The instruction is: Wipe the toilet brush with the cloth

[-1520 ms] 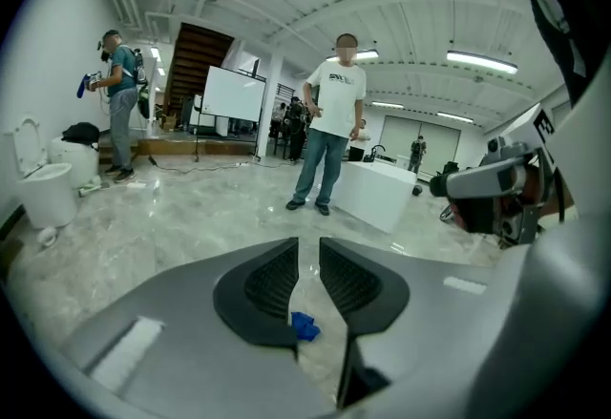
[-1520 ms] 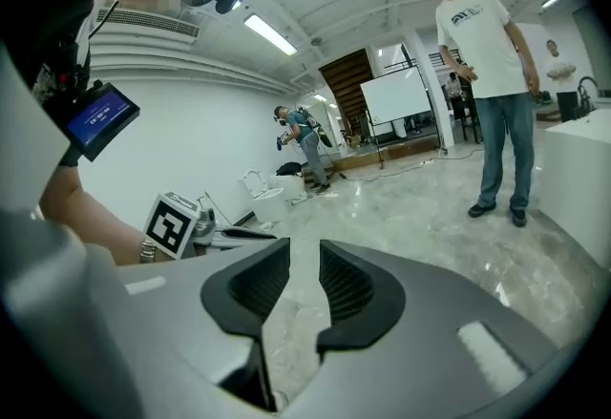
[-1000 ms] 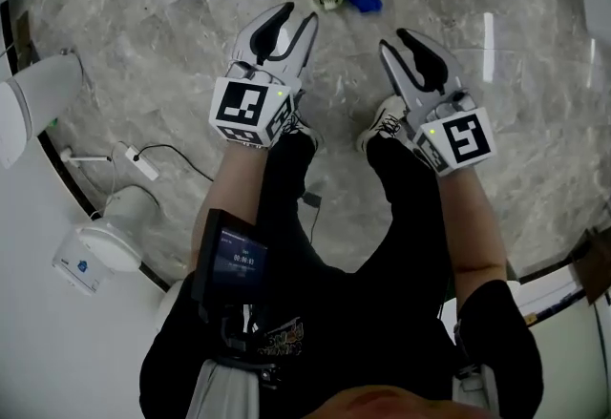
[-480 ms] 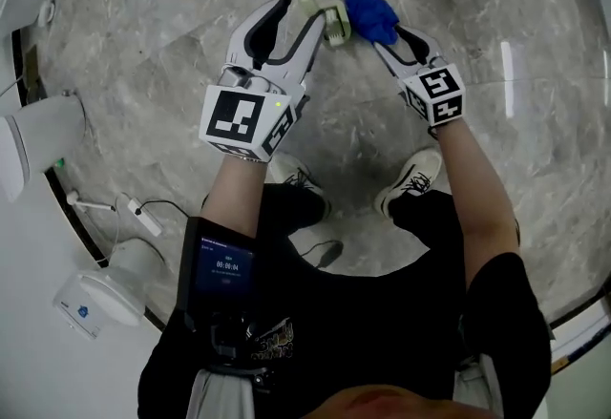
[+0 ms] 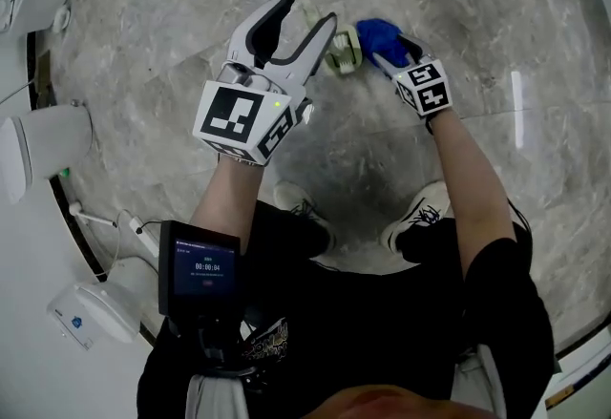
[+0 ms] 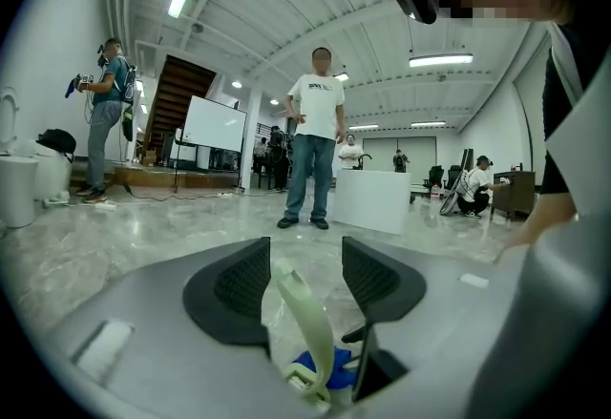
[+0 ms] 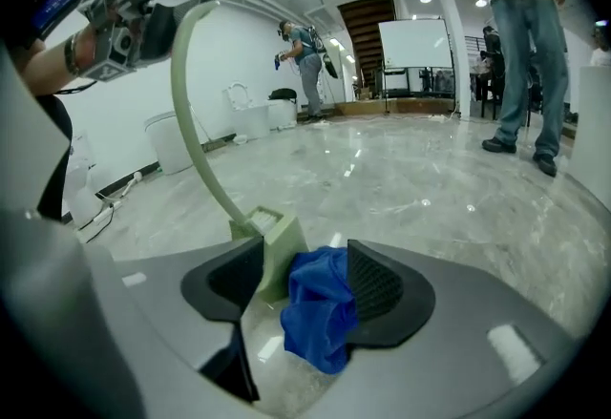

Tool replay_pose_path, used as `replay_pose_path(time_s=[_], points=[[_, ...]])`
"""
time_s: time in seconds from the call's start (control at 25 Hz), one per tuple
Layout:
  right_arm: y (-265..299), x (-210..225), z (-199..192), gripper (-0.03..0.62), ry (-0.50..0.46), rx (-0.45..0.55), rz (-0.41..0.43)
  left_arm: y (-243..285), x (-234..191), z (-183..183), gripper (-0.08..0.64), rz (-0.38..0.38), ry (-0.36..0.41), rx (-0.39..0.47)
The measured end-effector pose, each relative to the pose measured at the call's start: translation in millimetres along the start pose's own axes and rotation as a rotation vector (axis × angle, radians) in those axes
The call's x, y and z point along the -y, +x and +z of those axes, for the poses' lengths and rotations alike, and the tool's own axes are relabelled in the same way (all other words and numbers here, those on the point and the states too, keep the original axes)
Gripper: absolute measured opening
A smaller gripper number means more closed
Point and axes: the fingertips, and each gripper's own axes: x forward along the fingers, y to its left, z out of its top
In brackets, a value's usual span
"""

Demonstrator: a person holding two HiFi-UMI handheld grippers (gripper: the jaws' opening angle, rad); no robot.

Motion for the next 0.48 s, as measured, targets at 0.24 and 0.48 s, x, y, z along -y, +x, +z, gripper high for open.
replay_pose_path(time_s=[0.24,0.48], points=[[48,19,-51,0.316,-0.064,-0.187,0.000,12,-4,-7,0.239,-0.023,0.006,-0.026],[71,31,-76,0.312,-0.086,-0.282,-0.028,14,-11,-15,0.118,-0.029,-0.013,-0.032]])
